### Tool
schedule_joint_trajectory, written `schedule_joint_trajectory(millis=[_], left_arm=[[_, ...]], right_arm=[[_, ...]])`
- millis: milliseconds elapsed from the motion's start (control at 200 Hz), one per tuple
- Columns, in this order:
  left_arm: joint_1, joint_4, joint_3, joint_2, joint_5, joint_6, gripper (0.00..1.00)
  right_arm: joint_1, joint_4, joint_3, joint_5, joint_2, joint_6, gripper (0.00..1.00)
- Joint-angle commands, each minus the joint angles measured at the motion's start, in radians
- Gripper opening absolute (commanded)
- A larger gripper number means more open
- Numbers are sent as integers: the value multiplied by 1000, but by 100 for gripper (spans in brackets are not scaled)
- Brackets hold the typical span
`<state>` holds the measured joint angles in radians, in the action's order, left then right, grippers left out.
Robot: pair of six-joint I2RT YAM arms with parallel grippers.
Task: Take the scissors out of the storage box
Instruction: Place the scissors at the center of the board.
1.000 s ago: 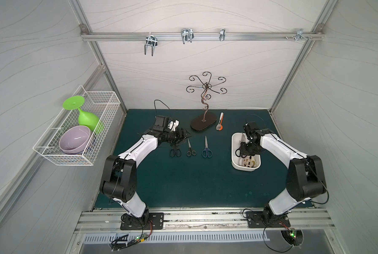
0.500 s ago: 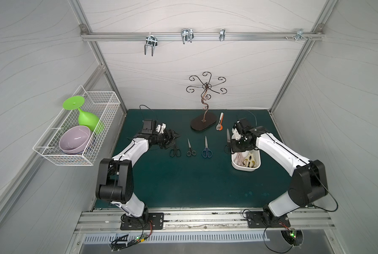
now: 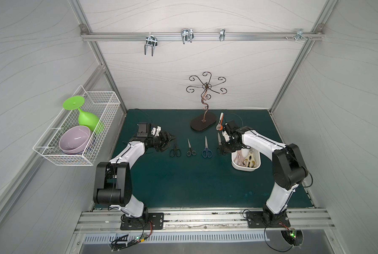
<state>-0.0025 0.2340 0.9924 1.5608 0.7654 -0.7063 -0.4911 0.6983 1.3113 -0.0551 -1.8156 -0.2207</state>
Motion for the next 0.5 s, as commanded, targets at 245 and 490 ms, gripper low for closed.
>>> schedule_joint_trajectory(millis=[245,490], left_arm=[[7,-32,7,-13,27,12,73],[7,-31,-1,-18,28,10,73]], right_arm=[[-8,-47,-10,-45,-98,-54,3],[-4,-38,1,-67,-134,-29,4]])
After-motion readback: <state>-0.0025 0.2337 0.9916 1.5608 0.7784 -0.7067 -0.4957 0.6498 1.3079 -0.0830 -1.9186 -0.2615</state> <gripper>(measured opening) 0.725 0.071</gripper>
